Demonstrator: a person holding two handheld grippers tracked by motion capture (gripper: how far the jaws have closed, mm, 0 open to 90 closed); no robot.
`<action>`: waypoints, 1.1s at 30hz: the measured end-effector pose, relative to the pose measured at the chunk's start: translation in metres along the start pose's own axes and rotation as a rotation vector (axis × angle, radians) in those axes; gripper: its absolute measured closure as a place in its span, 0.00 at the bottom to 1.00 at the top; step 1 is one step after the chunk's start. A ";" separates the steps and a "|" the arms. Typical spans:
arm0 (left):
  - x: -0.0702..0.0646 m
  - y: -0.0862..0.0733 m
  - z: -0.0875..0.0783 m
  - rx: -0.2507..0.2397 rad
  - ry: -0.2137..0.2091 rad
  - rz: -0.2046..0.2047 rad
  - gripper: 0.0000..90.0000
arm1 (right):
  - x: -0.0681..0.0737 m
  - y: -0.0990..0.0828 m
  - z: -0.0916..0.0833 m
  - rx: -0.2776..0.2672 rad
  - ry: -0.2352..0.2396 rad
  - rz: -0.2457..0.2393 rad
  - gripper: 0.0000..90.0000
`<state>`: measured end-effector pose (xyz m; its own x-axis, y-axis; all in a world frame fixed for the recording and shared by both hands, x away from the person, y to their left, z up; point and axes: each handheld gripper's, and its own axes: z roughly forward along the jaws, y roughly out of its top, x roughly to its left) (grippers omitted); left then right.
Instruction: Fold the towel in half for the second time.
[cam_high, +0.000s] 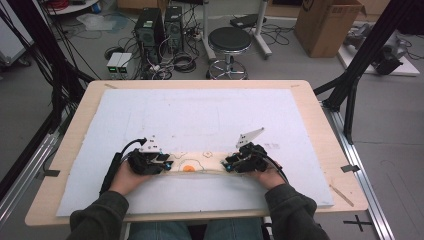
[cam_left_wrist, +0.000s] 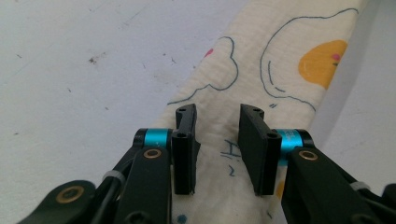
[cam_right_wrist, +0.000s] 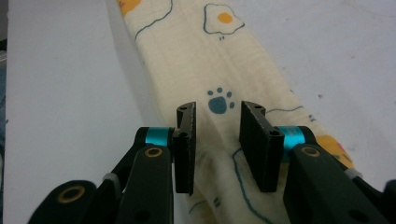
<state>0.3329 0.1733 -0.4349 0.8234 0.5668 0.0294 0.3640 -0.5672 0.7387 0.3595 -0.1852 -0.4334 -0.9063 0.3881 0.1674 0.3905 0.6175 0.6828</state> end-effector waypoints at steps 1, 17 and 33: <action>0.001 -0.001 0.000 0.000 0.003 -0.003 0.74 | 0.000 -0.001 0.000 -0.006 -0.007 -0.011 0.73; 0.009 -0.016 -0.021 -0.039 -0.049 -0.045 0.54 | -0.004 -0.014 -0.025 -0.055 -0.088 0.008 0.61; 0.005 -0.020 -0.023 -0.006 -0.034 -0.007 0.54 | 0.003 -0.026 -0.022 -0.009 -0.127 -0.047 0.51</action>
<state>0.3198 0.2012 -0.4346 0.8351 0.5501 0.0012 0.3675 -0.5594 0.7429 0.3427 -0.2146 -0.4352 -0.8958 0.4424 0.0440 0.3459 0.6313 0.6941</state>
